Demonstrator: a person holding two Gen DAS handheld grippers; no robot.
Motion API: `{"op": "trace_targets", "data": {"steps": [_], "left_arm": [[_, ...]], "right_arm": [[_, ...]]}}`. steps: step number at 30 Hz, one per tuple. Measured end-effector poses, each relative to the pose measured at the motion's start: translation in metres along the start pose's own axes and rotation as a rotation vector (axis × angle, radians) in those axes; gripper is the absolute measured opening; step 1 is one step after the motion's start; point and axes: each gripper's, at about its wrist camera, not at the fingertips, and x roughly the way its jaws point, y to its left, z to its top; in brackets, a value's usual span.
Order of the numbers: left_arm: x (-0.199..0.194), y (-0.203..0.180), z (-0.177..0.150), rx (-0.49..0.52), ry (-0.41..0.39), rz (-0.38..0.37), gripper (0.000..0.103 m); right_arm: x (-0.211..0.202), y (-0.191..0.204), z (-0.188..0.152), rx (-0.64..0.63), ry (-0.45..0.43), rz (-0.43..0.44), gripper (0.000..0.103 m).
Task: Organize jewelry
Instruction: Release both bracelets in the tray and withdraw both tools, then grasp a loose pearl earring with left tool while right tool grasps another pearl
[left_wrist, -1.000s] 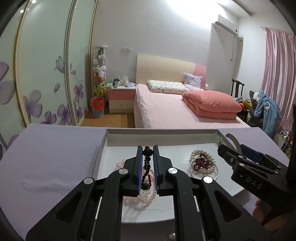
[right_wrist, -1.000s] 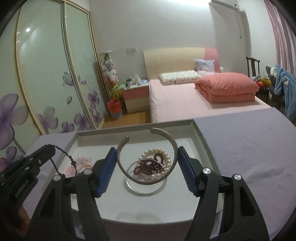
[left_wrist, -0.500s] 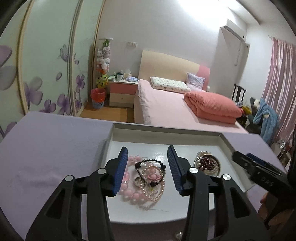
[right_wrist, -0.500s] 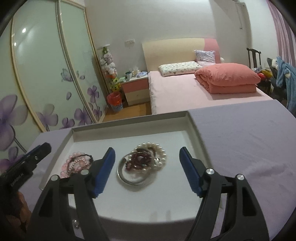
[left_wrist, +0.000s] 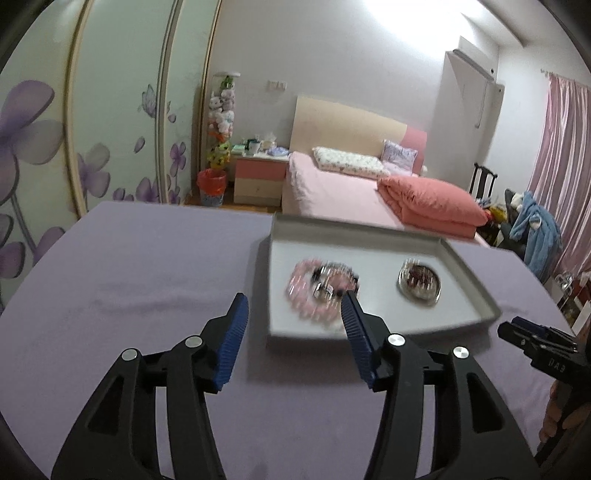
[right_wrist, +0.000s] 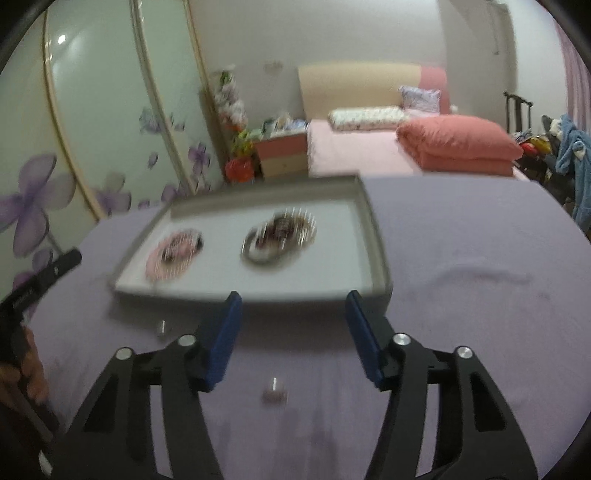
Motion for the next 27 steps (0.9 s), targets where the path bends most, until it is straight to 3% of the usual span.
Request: {"op": "trace_targets", "data": {"steps": [7, 15, 17, 18, 21, 27], "left_arm": [[-0.008, 0.004, -0.021, 0.009, 0.052, 0.016, 0.063], [-0.011, -0.002, -0.034, 0.025, 0.083, 0.011, 0.064], [-0.011, -0.003, -0.036, 0.033, 0.085, 0.003, 0.064], [-0.010, -0.006, -0.036, 0.040, 0.088, -0.002, 0.064], [-0.007, -0.020, -0.037, 0.072, 0.101, -0.022, 0.064], [0.016, -0.063, -0.042, 0.172, 0.171, -0.066, 0.064]], "right_arm": [[0.010, 0.018, -0.036, -0.084, 0.110, -0.025, 0.046], [0.029, 0.027, -0.036, -0.139, 0.148, -0.076, 0.034], [0.031, 0.030, -0.035, -0.154, 0.143, -0.077, 0.026], [0.031, 0.031, -0.035, -0.163, 0.141, -0.083, 0.015], [0.027, 0.031, -0.037, -0.178, 0.140, -0.106, 0.014], [0.021, 0.007, -0.037, -0.093, 0.131, -0.127, 0.014]]}}
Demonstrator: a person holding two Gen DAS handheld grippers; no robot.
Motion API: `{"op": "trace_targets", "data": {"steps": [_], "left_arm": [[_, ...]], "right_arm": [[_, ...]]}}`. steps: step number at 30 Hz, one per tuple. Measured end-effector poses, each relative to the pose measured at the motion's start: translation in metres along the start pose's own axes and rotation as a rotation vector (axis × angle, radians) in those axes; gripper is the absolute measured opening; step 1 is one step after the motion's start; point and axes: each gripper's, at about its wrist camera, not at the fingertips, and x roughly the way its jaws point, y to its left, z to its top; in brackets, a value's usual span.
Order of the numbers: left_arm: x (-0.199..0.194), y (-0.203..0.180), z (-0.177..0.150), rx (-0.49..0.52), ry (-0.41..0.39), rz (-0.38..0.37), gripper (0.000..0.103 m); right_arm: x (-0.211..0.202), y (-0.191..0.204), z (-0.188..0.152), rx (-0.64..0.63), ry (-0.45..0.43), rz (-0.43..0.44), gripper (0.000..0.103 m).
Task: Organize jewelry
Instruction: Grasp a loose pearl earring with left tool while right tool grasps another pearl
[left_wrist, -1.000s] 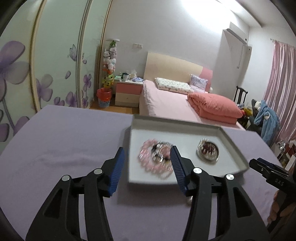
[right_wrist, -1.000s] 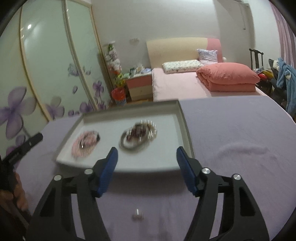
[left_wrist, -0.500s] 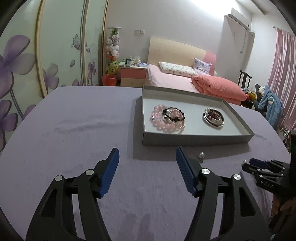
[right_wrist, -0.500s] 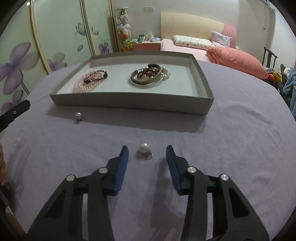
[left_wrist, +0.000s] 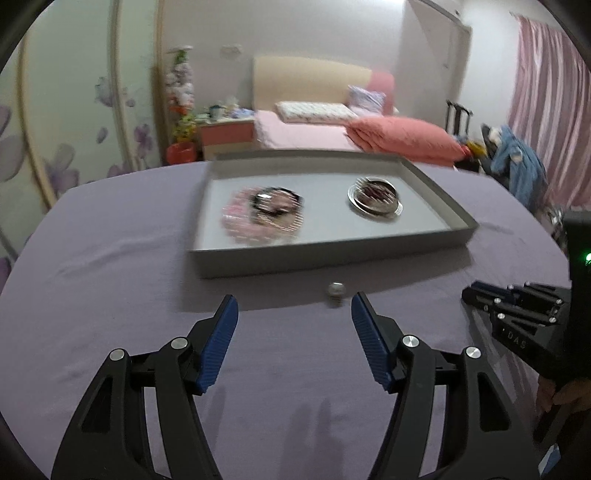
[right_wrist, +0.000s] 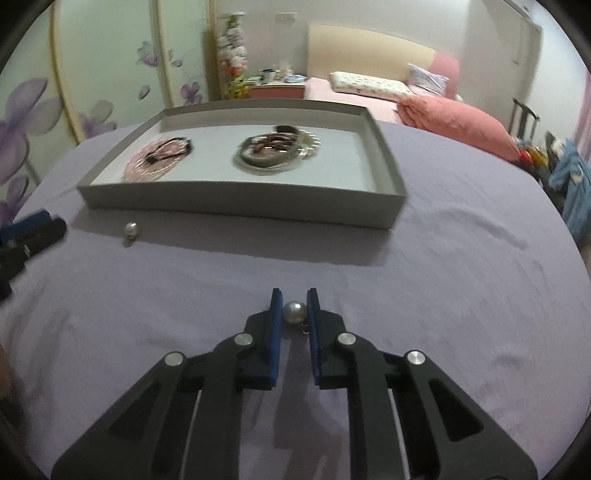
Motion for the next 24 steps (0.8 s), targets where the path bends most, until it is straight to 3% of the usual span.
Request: {"op": "trace_targets", "data": {"steps": [4, 10, 15, 24], "left_arm": [[0.029, -0.024, 0.008, 0.040, 0.064, 0.019, 0.063], [0.061, -0.030, 0.012, 0.044, 0.138, 0.080, 0.046], [0.061, -0.026, 0.015, 0.039, 0.131, 0.090, 0.014], [0.030, 0.013, -0.009, 0.029, 0.136, 0.138, 0.014]], "right_arm": [[0.000, -0.001, 0.000, -0.003, 0.000, -0.002, 0.014], [0.000, -0.002, -0.001, 0.000, 0.000, 0.004, 0.014], [0.001, 0.001, 0.001, -0.003, 0.000, 0.008, 0.014], [0.006, 0.039, 0.007, -0.067, 0.001, 0.059, 0.014]]}}
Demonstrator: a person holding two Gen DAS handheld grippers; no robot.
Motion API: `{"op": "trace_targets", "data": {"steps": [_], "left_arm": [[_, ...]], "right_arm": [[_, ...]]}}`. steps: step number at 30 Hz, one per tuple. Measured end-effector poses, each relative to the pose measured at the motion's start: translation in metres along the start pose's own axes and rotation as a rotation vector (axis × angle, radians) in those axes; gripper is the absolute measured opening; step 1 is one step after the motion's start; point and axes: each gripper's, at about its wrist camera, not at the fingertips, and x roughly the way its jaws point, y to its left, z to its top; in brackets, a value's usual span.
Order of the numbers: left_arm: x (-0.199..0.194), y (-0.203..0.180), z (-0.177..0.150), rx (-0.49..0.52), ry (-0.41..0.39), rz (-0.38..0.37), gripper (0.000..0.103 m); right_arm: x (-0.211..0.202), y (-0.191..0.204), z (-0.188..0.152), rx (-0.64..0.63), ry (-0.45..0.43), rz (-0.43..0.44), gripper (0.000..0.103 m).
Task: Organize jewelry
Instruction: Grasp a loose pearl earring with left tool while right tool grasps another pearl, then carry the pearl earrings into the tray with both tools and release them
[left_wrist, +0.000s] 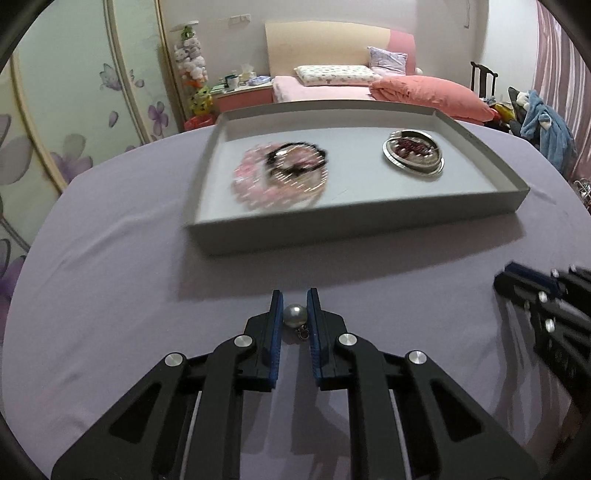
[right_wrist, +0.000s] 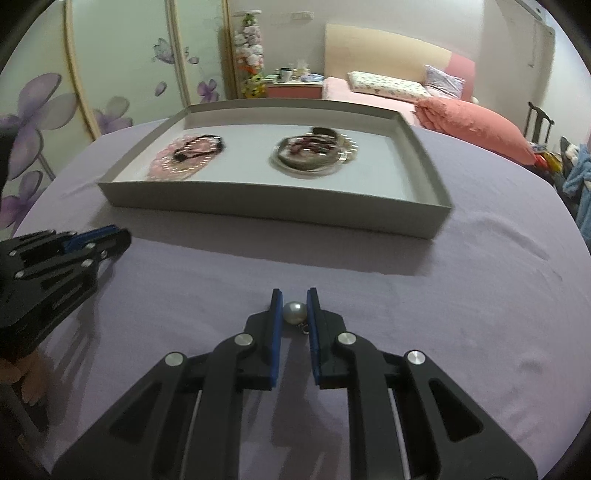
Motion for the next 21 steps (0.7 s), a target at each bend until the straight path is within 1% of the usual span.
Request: {"op": "trace_targets", "data": {"steps": [4, 21], "left_arm": [[-0.0015, 0.0116, -0.0045, -0.024, -0.002, -0.005, 0.014], [0.0004, 0.0090, -0.0026, -0.026, -0.001, -0.005, 0.015]], "right_arm": [[0.0000, 0.0034, 0.0004, -0.001, 0.001, -0.001, 0.015], [-0.0012, -0.0002, -0.0021, 0.022, 0.003, 0.012, 0.014]]}}
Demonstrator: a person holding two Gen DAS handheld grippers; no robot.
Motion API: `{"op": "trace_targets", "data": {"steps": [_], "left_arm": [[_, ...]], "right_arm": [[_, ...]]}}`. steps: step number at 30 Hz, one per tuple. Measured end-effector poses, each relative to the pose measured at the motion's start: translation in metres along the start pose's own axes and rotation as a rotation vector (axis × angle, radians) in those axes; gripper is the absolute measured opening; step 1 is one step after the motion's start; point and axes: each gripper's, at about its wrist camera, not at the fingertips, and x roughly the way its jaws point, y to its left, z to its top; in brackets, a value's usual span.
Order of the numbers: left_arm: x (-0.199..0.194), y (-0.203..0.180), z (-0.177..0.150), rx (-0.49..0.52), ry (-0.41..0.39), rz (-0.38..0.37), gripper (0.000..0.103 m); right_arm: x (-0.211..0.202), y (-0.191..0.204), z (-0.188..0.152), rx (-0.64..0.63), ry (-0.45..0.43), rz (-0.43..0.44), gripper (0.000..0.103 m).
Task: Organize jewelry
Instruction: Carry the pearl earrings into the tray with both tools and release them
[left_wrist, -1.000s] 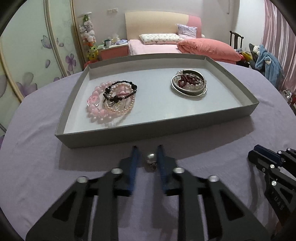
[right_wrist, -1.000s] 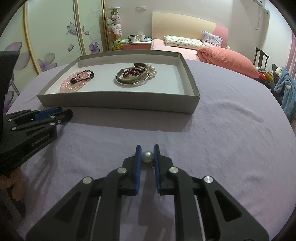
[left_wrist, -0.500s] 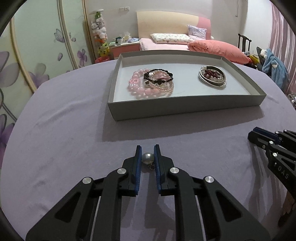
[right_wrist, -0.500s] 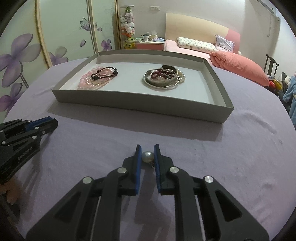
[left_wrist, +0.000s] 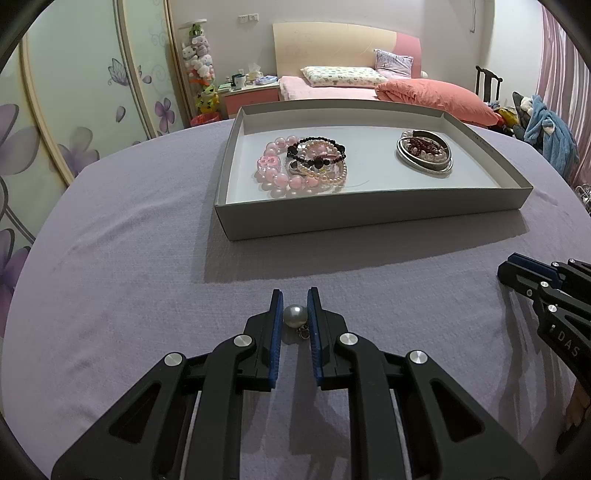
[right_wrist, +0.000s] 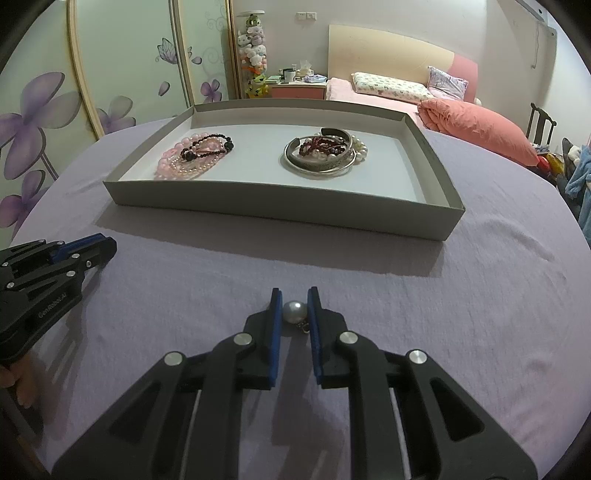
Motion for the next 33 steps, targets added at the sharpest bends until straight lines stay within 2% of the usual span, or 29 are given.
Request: {"op": "trace_targets", "data": {"steps": [8, 11, 21, 33], "left_arm": [[-0.001, 0.008, 0.000, -0.033, -0.004, -0.014, 0.014], [-0.007, 0.018, -0.002, -0.077, -0.030, -0.033, 0.014], [-0.054, 0.021, -0.004, -0.103, -0.227, -0.043, 0.014], [-0.109, -0.006, 0.003, -0.038, -0.506, 0.034, 0.014]], "right_arm": [[-0.002, -0.004, -0.001, 0.029, -0.008, 0.025, 0.014], [-0.010, -0.006, -0.001, 0.048, -0.042, 0.035, 0.014], [-0.066, -0.003, 0.011, 0.081, -0.273, 0.046, 0.014], [-0.113, 0.016, 0.014, 0.056, -0.513, -0.010, 0.014]]}}
